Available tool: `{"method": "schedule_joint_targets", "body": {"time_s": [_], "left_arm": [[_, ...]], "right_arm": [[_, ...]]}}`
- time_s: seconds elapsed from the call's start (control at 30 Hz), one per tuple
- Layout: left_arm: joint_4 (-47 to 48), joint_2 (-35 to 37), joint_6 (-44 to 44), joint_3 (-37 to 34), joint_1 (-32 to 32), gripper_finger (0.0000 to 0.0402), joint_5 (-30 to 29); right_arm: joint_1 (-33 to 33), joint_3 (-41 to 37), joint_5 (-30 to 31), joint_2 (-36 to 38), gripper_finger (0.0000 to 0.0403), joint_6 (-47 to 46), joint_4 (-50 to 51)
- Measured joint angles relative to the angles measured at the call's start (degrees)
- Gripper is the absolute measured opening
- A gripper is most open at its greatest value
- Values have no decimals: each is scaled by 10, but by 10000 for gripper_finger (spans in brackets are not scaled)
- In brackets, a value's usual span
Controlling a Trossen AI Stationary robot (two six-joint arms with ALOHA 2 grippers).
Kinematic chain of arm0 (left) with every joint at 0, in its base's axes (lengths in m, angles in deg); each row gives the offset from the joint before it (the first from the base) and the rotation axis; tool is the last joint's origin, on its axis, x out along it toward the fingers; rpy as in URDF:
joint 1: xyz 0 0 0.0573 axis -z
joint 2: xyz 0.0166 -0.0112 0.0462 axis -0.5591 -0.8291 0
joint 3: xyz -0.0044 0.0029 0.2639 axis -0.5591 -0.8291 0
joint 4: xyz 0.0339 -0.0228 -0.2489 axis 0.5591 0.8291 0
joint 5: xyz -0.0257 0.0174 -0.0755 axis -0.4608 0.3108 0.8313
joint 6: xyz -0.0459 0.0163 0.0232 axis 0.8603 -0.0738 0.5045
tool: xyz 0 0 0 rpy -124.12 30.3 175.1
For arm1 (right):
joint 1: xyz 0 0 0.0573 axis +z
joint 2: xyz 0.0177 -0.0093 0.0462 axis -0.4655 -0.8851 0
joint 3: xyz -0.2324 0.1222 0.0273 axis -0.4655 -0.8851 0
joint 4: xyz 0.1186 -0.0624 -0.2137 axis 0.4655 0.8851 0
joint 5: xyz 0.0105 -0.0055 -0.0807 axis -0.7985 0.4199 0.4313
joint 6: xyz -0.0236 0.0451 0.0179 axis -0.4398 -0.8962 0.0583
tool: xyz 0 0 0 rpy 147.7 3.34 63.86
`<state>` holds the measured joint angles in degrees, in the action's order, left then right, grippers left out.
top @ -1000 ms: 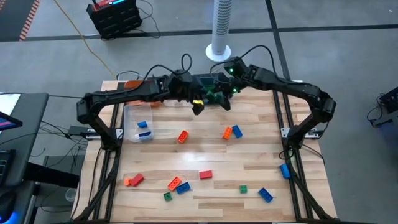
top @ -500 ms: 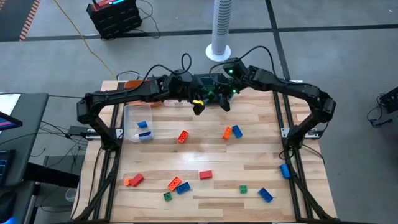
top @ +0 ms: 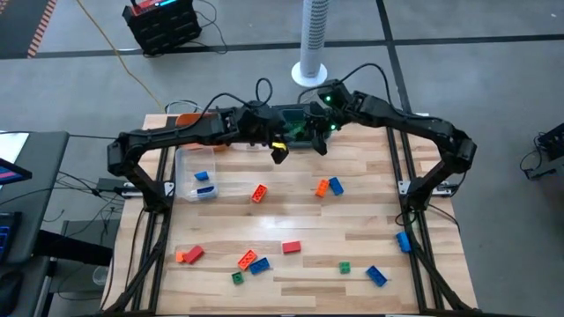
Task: Sort blocks
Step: Put the green game piece into the blue bin
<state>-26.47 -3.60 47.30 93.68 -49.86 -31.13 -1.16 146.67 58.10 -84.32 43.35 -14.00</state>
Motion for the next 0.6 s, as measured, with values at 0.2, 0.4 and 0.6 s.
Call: {"method": "schedule_joint_targets", "body": {"time_s": [0.2, 0.4, 0.6], "left_arm": [[72, 39, 26, 0, 1, 235, -50], [174, 81, 115, 0, 1, 242, -94], [284, 124, 192, 0, 9, 227, -102]], "right_arm": [[-5, 0, 81, -10, 84, 32, 4], [-42, 0, 126, -96, 86, 29, -9], [-81, 0, 169, -174, 104, -20, -3]]}}
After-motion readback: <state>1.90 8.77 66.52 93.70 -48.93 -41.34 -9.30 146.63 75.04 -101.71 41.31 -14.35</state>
